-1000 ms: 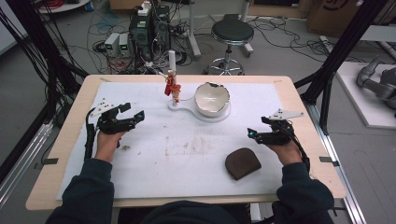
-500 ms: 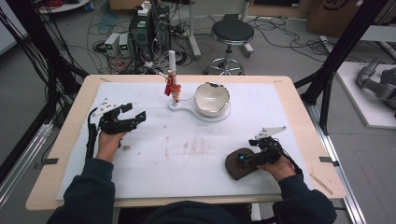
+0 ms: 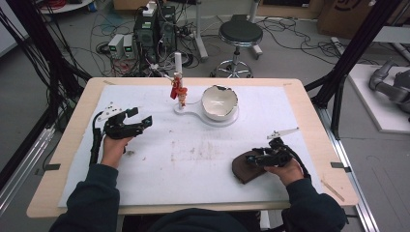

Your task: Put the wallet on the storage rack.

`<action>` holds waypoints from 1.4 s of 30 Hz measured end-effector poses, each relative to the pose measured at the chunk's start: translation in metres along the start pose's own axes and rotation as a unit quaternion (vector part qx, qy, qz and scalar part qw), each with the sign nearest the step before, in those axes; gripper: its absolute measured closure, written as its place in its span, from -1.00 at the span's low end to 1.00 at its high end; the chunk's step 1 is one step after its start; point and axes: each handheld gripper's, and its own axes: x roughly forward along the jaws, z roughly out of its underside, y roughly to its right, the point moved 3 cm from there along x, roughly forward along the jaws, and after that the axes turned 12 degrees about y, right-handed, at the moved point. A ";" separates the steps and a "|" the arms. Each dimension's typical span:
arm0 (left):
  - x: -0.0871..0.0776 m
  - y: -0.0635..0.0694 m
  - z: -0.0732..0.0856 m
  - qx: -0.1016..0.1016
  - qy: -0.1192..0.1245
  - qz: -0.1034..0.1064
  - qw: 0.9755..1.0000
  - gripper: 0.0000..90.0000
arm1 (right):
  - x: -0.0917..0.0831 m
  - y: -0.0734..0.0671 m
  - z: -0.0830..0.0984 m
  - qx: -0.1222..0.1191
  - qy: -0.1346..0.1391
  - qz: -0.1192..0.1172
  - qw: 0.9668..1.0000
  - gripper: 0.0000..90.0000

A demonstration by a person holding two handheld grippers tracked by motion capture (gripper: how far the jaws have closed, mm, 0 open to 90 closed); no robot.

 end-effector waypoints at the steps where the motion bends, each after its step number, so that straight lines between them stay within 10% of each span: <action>1: 0.000 0.000 0.000 0.001 -0.001 0.001 1.000 -0.53 | 0.002 0.000 -0.003 -0.004 0.001 0.006 1.000 0.15; 8: 0.001 0.001 0.001 0.000 -0.004 0.001 1.000 -0.53 | 0.024 -0.005 -0.025 -0.047 0.026 0.039 0.998 0.42; 15: 0.000 -0.001 0.000 -0.003 -0.002 -0.001 1.000 -0.53 | 0.044 0.008 -0.036 0.001 0.036 0.018 0.999 0.55; 20: 0.001 -0.001 0.001 -0.005 -0.004 0.000 1.000 -0.53 | 0.023 0.000 -0.046 -0.057 0.067 0.026 0.996 -0.06; 27: 0.001 0.001 0.001 -0.003 -0.005 0.003 1.000 -0.52 | 0.006 0.003 -0.039 -0.090 0.019 -0.013 0.996 -0.38; 34: 0.002 0.001 0.001 -0.004 -0.005 0.002 1.000 -0.52 | 0.016 0.008 -0.018 -0.060 -0.046 -0.042 0.996 -0.44; 36: 0.002 0.001 0.001 -0.002 -0.006 0.004 1.000 -0.52 | 0.022 0.012 -0.012 0.001 -0.046 -0.064 0.997 -0.48; 42: 0.003 0.003 0.003 0.000 -0.011 0.007 1.000 -0.51 | 0.021 0.013 -0.010 -0.005 -0.033 -0.067 0.997 -0.35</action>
